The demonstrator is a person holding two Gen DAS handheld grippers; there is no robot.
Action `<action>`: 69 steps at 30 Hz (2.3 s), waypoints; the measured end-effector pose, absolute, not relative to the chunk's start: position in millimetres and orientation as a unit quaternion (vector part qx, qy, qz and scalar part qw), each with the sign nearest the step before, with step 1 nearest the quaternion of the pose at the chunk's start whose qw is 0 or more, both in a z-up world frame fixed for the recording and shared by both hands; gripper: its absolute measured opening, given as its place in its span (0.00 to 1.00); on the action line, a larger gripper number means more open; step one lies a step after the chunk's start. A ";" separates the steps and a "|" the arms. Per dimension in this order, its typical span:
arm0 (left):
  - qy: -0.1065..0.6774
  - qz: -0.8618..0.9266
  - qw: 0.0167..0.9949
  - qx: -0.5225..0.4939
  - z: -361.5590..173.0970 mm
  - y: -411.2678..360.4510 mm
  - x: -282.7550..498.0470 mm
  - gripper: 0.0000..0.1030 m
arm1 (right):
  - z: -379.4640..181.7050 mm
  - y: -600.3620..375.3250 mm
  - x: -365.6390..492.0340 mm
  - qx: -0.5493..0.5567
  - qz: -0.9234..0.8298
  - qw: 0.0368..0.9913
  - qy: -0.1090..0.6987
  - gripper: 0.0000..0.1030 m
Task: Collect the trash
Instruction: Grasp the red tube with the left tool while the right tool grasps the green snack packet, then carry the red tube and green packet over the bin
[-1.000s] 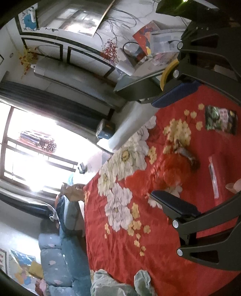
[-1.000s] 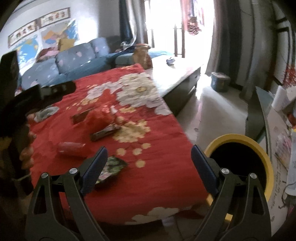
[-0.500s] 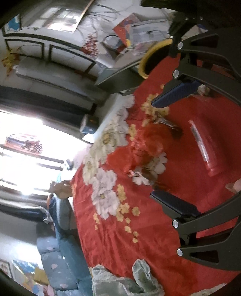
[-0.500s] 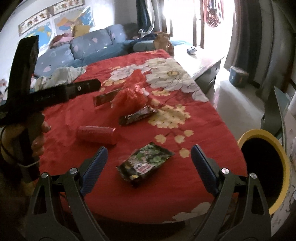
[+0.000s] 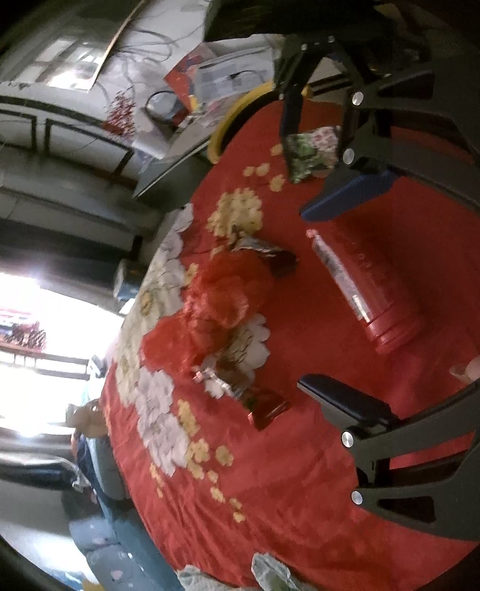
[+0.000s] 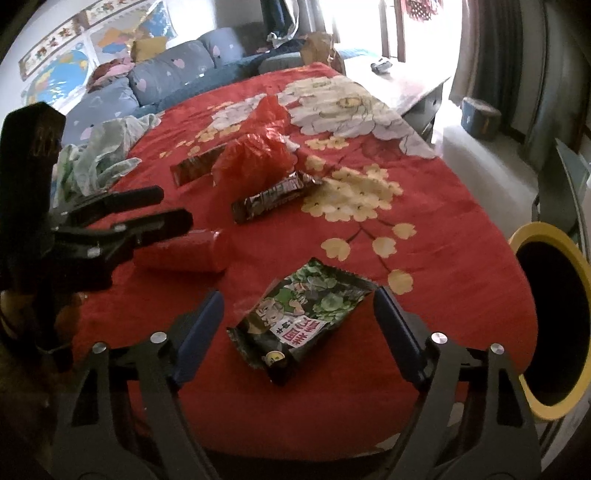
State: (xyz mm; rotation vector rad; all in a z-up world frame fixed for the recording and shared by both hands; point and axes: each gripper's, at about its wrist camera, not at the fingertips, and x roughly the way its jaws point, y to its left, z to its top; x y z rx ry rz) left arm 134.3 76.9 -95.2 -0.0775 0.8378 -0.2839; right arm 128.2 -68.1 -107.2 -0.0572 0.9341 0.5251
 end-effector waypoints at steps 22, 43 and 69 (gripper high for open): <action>0.441 -0.192 0.876 0.025 -117.0 43.0 123.8 0.43 | -113.9 -92.1 138.7 -0.008 0.242 0.857 0.455 0.40; 0.424 -0.169 0.890 0.008 -110.7 20.9 119.5 0.33 | -100.8 -116.4 147.8 -0.002 0.236 0.868 0.438 0.04; 0.375 -0.216 0.901 -0.022 -66.4 -36.2 126.4 0.30 | -67.0 -208.0 175.4 0.067 0.149 0.907 0.387 0.04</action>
